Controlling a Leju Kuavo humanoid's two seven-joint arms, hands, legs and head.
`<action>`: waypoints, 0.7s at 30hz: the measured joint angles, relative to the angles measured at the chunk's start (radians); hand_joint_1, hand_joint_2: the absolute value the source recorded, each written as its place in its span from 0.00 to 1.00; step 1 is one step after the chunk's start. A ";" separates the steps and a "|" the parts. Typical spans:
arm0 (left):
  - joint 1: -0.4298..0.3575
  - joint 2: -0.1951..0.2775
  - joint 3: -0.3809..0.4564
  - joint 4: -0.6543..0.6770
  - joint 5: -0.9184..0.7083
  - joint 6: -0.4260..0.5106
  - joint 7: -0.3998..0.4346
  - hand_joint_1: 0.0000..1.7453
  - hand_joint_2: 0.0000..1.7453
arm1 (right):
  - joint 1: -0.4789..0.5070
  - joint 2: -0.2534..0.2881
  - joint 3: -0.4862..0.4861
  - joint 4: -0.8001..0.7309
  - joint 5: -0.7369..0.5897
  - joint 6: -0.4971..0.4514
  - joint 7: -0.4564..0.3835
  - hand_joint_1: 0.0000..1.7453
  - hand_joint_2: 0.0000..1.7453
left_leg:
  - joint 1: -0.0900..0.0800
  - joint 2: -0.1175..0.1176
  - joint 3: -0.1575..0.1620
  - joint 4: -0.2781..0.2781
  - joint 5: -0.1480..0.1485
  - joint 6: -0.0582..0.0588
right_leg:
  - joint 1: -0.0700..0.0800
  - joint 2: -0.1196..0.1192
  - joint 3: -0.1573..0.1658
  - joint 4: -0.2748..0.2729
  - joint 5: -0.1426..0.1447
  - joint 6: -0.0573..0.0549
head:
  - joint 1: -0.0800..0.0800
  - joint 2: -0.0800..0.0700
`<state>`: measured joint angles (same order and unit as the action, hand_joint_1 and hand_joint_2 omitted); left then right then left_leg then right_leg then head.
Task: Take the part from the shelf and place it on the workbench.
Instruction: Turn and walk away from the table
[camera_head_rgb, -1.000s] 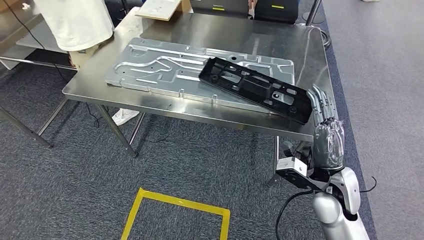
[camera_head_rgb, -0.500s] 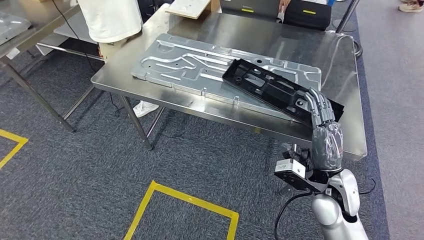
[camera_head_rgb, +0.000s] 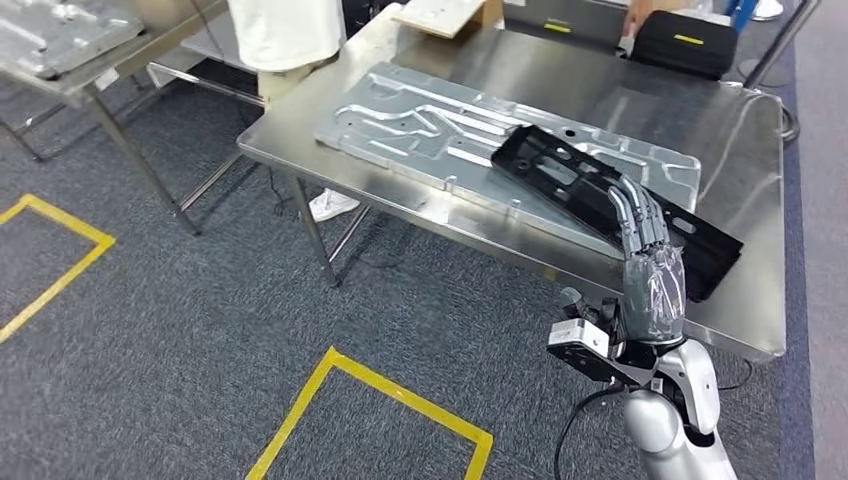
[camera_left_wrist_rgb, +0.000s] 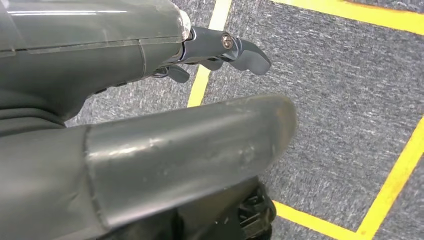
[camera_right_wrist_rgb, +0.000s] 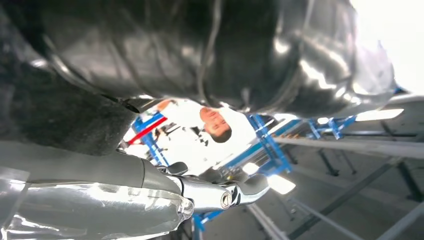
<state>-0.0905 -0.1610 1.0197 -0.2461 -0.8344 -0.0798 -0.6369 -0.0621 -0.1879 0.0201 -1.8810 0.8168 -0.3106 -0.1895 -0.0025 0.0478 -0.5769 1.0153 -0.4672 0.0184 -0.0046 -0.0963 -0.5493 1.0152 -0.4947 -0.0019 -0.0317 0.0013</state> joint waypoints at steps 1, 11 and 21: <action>0.001 0.000 0.000 0.000 -0.001 0.003 0.000 0.00 0.00 | 0.000 0.000 0.000 0.000 0.000 -0.001 0.000 0.00 0.00 | -0.001 -0.010 -0.002 -0.002 0.003 0.006 | 0.001 -0.008 0.001 -0.001 0.000 0.004 | 0.000 0.000; 0.001 -0.002 0.000 0.000 -0.005 0.019 0.000 0.00 0.00 | 0.000 0.002 0.002 0.015 -0.014 -0.003 -0.004 0.00 0.00 | 0.010 -0.106 0.001 -0.014 0.019 0.033 | -0.013 0.098 -0.098 0.208 -0.070 0.031 | 0.000 0.000; 0.014 -0.008 0.013 0.000 0.025 0.039 0.001 0.00 0.00 | 0.011 0.007 0.002 0.041 -0.054 -0.032 -0.026 0.00 0.00 | 0.011 -0.089 -0.074 0.110 -0.044 -0.014 | -0.018 0.107 -0.006 -0.007 0.013 -0.011 | -0.001 0.000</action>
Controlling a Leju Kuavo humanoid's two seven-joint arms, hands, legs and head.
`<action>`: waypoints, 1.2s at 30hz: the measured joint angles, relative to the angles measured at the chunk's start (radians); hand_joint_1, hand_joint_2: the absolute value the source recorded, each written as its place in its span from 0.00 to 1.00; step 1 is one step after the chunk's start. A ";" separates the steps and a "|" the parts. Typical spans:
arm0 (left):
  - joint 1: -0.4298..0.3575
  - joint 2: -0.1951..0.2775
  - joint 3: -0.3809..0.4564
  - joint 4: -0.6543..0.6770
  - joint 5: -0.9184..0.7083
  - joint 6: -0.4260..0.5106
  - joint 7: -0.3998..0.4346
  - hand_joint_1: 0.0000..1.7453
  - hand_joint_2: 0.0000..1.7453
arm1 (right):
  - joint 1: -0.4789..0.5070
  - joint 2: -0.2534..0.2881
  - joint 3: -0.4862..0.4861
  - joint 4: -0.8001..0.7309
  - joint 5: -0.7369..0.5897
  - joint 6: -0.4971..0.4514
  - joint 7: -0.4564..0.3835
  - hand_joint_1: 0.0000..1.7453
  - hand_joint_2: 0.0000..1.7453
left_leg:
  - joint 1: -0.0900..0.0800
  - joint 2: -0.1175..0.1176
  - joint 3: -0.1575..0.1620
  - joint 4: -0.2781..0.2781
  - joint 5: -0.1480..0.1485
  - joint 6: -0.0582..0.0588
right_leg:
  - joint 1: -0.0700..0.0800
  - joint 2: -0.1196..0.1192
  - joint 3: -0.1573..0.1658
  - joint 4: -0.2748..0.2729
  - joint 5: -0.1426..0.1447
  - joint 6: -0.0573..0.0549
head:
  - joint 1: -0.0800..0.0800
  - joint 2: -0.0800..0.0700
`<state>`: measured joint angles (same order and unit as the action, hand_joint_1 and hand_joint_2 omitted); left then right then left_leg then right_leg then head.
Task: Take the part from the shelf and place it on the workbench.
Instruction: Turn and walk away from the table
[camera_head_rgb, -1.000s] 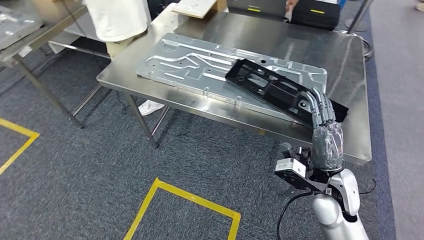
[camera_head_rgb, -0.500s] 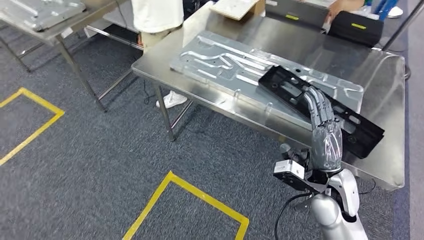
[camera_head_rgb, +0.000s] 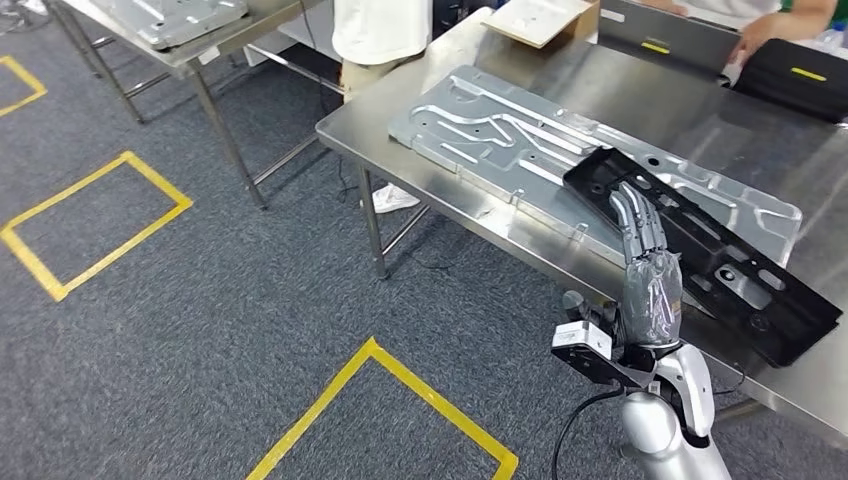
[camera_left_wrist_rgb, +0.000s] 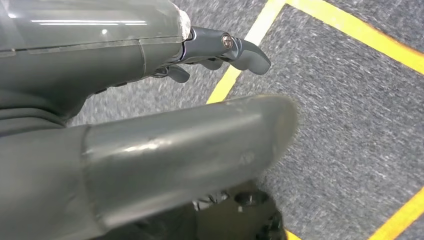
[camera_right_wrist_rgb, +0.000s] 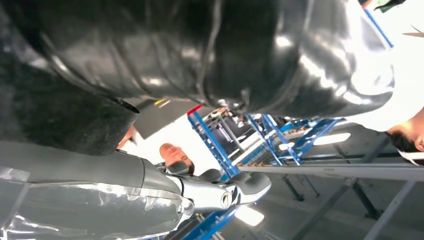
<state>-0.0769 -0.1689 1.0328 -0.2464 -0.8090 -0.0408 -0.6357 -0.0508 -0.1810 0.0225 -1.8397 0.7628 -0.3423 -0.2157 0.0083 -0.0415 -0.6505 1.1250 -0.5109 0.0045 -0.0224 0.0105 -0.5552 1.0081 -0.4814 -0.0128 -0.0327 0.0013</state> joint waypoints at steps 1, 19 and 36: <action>0.001 -0.001 0.002 0.000 0.002 0.004 -0.001 0.00 0.00 | 0.005 0.001 0.000 0.003 -0.002 -0.002 -0.001 0.00 0.00 | 0.001 0.019 -0.033 0.068 -0.033 -0.003 | 0.002 -0.014 0.000 0.000 -0.001 -0.003 | 0.000 0.000; 0.026 -0.027 0.030 -0.012 0.005 0.059 -0.035 0.00 0.00 | 0.069 0.035 -0.028 0.070 -0.025 -0.072 -0.017 0.00 0.00 | -0.006 0.001 0.068 -0.124 0.063 0.049 | 0.007 -0.014 -0.115 0.285 -0.154 0.042 | 0.000 0.000; 0.031 -0.039 0.040 -0.020 -0.030 0.037 -0.055 0.00 0.00 | 0.153 0.098 -0.090 0.169 0.012 -0.098 -0.038 0.00 1.00 | 0.007 0.043 -0.044 0.104 -0.020 -0.016 | 0.008 -0.077 0.017 -0.006 -0.011 -0.006 | -0.001 0.000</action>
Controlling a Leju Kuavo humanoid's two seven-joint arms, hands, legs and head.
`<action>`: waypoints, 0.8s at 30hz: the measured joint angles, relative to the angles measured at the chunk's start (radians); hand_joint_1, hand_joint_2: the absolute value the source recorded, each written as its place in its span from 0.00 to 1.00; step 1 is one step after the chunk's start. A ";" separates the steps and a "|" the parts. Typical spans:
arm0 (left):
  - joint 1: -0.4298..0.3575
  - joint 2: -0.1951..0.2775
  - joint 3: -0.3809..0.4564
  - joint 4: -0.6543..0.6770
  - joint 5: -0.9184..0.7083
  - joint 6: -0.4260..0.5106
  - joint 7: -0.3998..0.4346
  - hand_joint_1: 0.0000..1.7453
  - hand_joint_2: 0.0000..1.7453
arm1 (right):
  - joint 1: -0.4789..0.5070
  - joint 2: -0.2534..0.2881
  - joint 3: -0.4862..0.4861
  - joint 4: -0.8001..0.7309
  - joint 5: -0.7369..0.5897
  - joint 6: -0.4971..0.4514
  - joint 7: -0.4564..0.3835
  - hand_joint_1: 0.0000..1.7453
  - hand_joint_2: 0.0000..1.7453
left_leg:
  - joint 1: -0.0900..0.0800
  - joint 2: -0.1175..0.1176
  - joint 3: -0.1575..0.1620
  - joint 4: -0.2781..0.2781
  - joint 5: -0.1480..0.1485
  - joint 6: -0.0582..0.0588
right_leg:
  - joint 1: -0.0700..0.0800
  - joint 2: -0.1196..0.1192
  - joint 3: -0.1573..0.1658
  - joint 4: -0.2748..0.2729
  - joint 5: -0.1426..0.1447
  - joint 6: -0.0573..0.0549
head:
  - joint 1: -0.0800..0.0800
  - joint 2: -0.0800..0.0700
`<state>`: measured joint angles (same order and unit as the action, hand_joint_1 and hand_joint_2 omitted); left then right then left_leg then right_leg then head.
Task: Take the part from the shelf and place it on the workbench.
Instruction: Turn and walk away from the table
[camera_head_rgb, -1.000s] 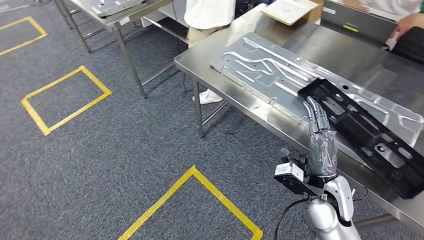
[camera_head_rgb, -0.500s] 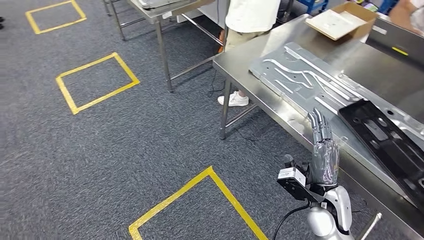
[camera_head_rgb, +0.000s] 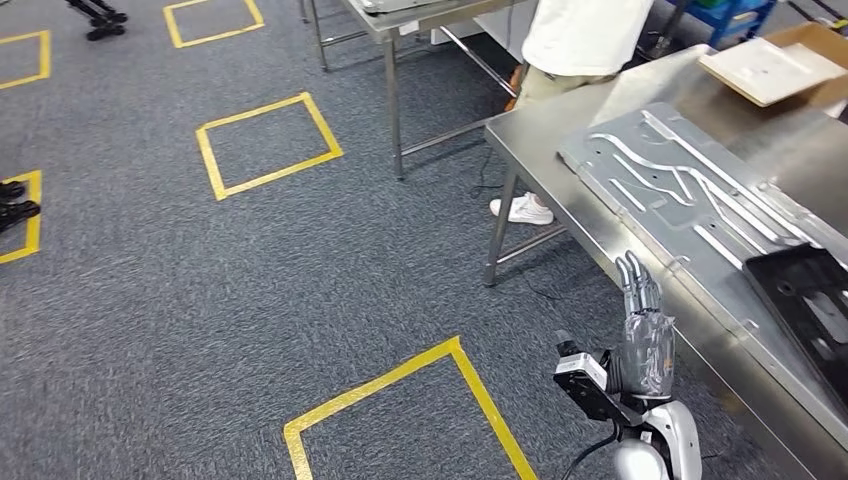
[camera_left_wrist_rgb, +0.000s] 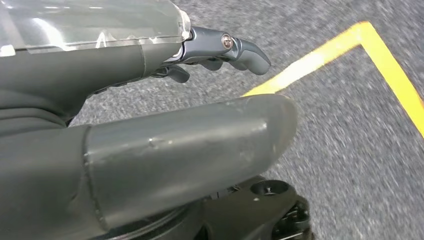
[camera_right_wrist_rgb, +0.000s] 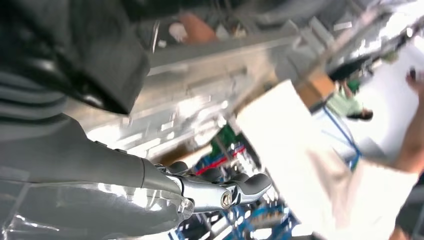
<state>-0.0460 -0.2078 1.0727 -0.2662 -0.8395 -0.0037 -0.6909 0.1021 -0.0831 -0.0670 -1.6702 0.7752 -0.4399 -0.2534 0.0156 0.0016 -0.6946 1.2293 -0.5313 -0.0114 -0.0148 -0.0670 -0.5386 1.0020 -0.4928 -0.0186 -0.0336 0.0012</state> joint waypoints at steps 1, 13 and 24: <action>0.000 0.000 0.000 -0.001 -0.002 -0.001 0.000 0.00 0.00 | 0.003 0.005 0.000 0.008 0.004 0.000 -0.001 0.00 1.00 | 0.000 0.014 0.039 -0.070 0.033 0.002 | 0.000 -0.011 0.003 0.001 -0.003 0.003 | 0.000 0.000; -0.009 0.000 0.008 -0.005 -0.008 -0.014 0.014 0.00 0.00 | 0.028 0.048 -0.004 0.120 0.069 0.004 0.000 0.00 1.00 | -0.009 -0.037 0.113 -0.234 0.086 0.058 | -0.001 0.063 -0.113 0.283 -0.158 0.047 | 0.000 0.000; 0.001 0.002 0.026 -0.005 -0.006 -0.018 0.018 0.00 0.00 | 0.043 0.121 -0.013 0.186 0.099 0.006 0.013 0.00 1.00 | -0.006 -0.107 0.081 -0.187 0.068 0.012 | -0.008 0.096 0.000 0.007 -0.002 0.011 | 0.000 0.000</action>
<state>-0.0454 -0.2063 1.0985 -0.2715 -0.8454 -0.0217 -0.6725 0.1449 0.0376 -0.0802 -1.4841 0.8745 -0.4334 -0.2404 0.0101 -0.1052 -0.6134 1.0419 -0.4637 0.0009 -0.0223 0.0293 -0.5385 1.0090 -0.4951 -0.0073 -0.0335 0.0013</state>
